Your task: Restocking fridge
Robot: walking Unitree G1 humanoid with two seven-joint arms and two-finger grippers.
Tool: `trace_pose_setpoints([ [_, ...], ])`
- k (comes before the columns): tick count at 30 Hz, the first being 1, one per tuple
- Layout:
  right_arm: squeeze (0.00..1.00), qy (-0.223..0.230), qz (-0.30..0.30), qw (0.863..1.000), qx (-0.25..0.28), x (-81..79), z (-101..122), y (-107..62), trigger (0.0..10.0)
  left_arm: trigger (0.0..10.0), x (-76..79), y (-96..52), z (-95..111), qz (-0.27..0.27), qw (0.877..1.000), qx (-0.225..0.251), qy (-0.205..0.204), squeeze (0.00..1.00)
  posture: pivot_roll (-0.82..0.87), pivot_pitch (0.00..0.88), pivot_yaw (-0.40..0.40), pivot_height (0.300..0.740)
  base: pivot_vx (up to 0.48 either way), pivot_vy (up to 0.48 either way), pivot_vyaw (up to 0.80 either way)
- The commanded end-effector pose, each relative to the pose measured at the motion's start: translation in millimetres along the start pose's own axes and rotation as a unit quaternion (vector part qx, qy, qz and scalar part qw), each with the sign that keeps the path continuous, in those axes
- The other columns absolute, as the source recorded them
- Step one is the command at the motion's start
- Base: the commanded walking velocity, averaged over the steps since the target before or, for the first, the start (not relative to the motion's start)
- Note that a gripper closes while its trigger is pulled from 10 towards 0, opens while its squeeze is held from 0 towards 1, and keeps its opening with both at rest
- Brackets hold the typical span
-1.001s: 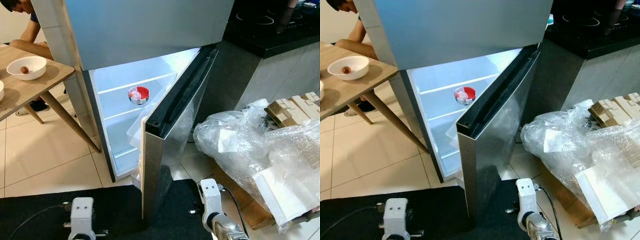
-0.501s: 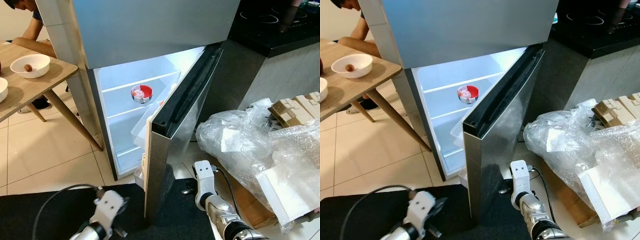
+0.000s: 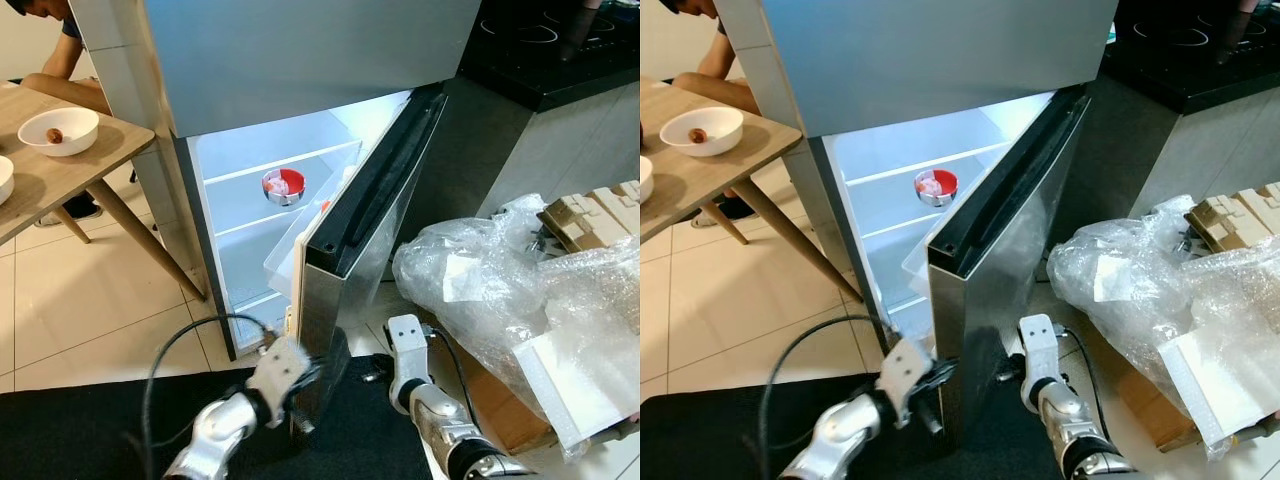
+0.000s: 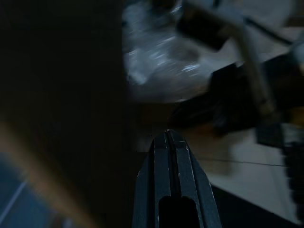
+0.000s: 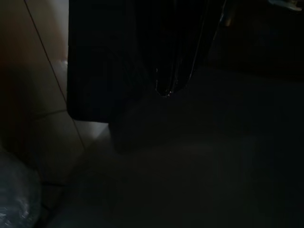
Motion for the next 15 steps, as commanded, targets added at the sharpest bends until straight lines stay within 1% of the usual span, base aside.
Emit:
trace_pose_setpoints([
  [1,0.00,0.013,-0.004,1.000,0.019,6.9,3.0,-3.0,10.0,10.0,9.8,8.1,1.8,-0.018,1.000,0.002,-0.013,0.00,-0.10,0.097,-0.029,0.736,0.000,0.000,0.00],
  [2,0.00,0.013,-0.004,1.000,0.019,6.9,3.0,-3.0,10.0,10.0,9.8,8.1,1.8,-0.018,1.000,0.002,-0.013,0.00,-0.10,0.097,-0.029,0.736,0.000,0.000,0.00],
  [4,0.00,0.023,0.005,0.999,0.038,9.1,8.3,-4.4,10.0,10.0,12.3,13.5,3.5,-0.026,1.000,0.001,-0.008,0.00,-0.10,0.097,-0.030,0.736,0.000,0.000,0.00],
  [7,0.00,0.021,0.000,0.999,0.048,18.5,9.0,-8.9,10.0,10.0,11.6,20.1,2.5,-0.025,1.000,-0.011,-0.004,0.00,-0.11,0.098,-0.028,0.736,0.000,0.000,0.00],
  [10,0.00,0.021,-0.003,0.999,0.047,20.0,8.4,-9.6,10.0,10.0,11.0,20.7,2.2,-0.023,1.000,-0.012,-0.005,0.00,-0.11,0.097,-0.026,0.736,0.000,0.000,0.00],
  [15,0.00,0.023,-0.008,0.999,0.048,21.6,7.7,-10.2,10.0,10.0,6.5,20.5,0.1,-0.010,1.000,-0.017,-0.018,0.00,-0.12,0.099,-0.026,0.736,0.000,0.000,0.00],
])
Point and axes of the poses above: a point about 5 cm out from each wrist's last joint towards the gripper, its own y axis pointing out of the wrist towards the gripper, its own z axis along the axis of the wrist's last joint, x = y × z, the point moved 3 cm from there along y, pointing out of the wrist towards the gripper, and after that the axes turned 4 degrees about y, right-handed, at the moved point
